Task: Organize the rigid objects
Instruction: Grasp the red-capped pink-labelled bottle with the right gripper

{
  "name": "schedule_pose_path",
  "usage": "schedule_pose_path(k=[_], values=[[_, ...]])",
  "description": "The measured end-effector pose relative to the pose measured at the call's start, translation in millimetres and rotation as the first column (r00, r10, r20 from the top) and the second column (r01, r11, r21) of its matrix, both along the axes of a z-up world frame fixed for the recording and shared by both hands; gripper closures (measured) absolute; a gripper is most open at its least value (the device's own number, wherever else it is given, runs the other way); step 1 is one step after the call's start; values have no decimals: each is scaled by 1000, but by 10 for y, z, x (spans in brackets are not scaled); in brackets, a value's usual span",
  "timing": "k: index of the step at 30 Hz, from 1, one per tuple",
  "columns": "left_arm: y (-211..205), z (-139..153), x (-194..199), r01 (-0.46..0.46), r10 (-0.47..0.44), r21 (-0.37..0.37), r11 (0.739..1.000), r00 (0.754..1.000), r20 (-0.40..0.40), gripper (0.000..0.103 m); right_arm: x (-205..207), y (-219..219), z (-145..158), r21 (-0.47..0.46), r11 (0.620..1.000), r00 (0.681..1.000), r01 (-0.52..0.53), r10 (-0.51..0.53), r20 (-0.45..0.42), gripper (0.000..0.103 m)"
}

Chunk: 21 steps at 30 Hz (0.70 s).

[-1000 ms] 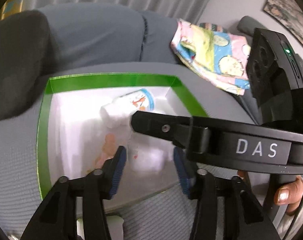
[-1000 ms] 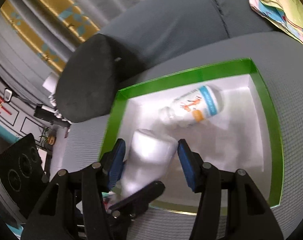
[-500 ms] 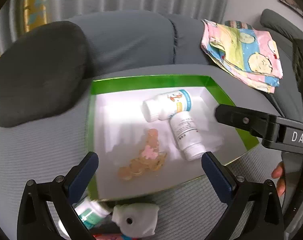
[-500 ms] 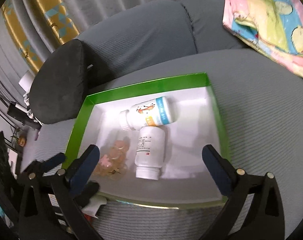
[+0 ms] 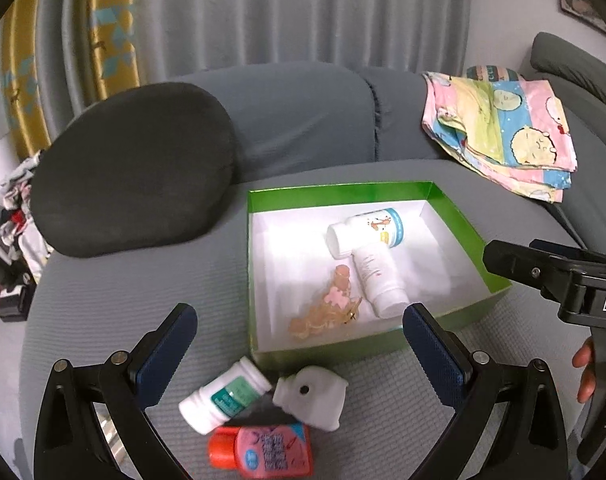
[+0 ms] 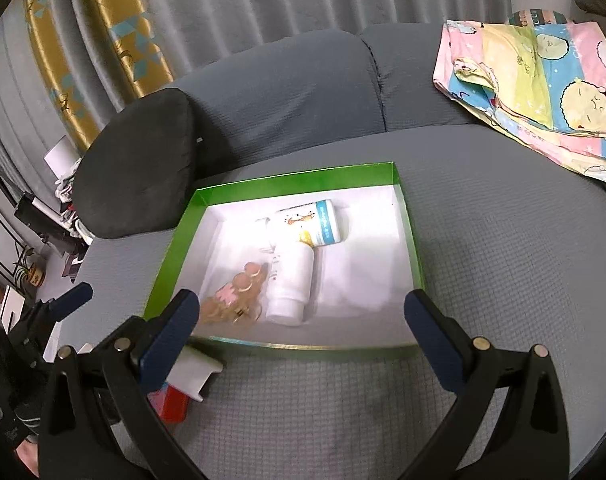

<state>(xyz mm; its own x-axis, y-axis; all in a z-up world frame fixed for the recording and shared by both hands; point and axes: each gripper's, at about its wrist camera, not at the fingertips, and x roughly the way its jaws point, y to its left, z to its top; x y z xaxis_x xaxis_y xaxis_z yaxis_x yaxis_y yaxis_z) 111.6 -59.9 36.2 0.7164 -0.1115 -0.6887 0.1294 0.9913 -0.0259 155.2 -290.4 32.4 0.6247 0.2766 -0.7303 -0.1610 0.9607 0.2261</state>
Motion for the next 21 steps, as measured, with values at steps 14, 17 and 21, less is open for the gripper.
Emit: schedule_pose_path(k=[14,17,21], values=[[89,142,-617,-23,19,59,998,998,65,1,-492,171,93,19,998,998,-67,67,3,1],[146,106,-756,-37,32,64,997,997,71,1,-579,258,73,34,995,995,-96,96,-8,1],[219,28,-870,-48,45,63,997,998,54,1,-655,402,22,47,990,990,-134,135,-29,1]])
